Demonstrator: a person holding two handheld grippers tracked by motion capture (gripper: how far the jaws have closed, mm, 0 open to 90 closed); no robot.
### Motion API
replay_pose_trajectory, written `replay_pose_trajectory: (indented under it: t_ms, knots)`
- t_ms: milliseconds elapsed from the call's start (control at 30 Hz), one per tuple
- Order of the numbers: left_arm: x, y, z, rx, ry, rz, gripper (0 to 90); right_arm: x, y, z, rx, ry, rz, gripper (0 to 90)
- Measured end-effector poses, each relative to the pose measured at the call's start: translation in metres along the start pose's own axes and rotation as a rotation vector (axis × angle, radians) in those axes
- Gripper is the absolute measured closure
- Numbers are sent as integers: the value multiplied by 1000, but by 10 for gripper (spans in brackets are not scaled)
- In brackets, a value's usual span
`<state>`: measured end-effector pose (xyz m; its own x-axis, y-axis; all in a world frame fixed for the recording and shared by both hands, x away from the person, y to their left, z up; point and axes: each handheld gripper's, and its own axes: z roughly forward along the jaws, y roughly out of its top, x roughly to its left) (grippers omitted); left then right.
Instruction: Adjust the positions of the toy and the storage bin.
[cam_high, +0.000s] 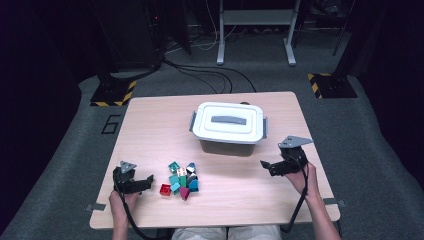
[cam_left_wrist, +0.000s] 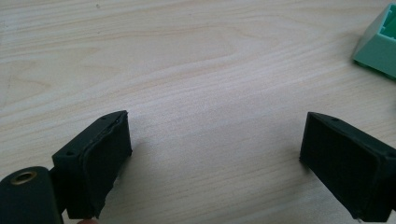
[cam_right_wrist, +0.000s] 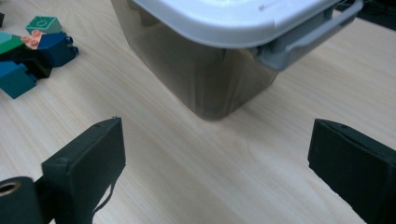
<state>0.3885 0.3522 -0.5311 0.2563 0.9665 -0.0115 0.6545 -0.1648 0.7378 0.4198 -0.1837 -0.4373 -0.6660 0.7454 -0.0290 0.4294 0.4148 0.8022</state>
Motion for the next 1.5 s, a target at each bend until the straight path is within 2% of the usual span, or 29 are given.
replay_pose_trajectory:
  t_ms: [333,400,700,833,900,933,1267,1500]
  knots:
    - [0,0,0,0,0,-2,87,5,30,6,-10,23,-45,42]
    - [0,0,0,0,-1,-3,87,7,37,7,-12,32,-69,45]
    - [0,0,0,-1,0,-4,90,10,63,18,-25,55,-77,61]
    - [0,0,0,-1,0,-4,91,13,73,29,-8,77,-96,98]
    - [0,0,0,-1,1,-4,91,14,74,30,-6,81,-98,115]
    - [0,0,0,-1,1,-4,91,17,77,35,5,83,-115,126]
    - [0,0,0,-1,2,-3,91,24,80,50,57,120,-111,194]
    - [0,0,0,0,3,-2,91,29,81,50,44,153,-88,211]
